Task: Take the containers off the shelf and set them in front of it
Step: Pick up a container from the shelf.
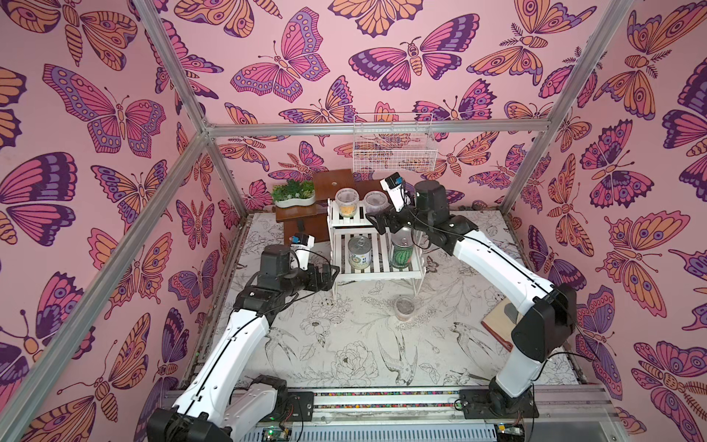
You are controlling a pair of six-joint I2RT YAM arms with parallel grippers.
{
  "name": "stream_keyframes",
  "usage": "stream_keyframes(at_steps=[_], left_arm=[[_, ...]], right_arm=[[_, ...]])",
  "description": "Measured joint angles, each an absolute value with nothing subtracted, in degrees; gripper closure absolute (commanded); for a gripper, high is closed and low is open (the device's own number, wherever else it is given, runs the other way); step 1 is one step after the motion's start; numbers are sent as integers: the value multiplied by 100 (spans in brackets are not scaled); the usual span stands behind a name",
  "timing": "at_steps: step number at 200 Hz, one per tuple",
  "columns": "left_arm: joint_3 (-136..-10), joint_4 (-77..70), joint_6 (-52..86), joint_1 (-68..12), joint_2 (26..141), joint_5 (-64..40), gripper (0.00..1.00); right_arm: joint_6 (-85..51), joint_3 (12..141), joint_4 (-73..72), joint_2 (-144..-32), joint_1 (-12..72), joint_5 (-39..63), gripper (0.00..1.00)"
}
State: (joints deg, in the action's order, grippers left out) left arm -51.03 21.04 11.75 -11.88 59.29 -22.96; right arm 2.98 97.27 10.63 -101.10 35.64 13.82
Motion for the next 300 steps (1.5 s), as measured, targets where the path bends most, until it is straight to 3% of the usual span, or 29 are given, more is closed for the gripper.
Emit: stream_keyframes(at_steps=[51,118,194,300], left_arm=[[-5103,2104,1177,-1188,5929,-2294,0],[-5103,2104,1177,-1164,5929,-2294,0],[-5103,2106,1179,-1164,5929,-2294,0],[-5103,2106,1179,-1164,5929,-2292,0]], right_arm=[[73,9902,838,-10370,3483,1494,7],[-54,10040,794,-10436,3479,1643,36],[-86,9795,854,-10121,3479,1673,37],[-119,7738,1081,-7592,4163,1553,37]])
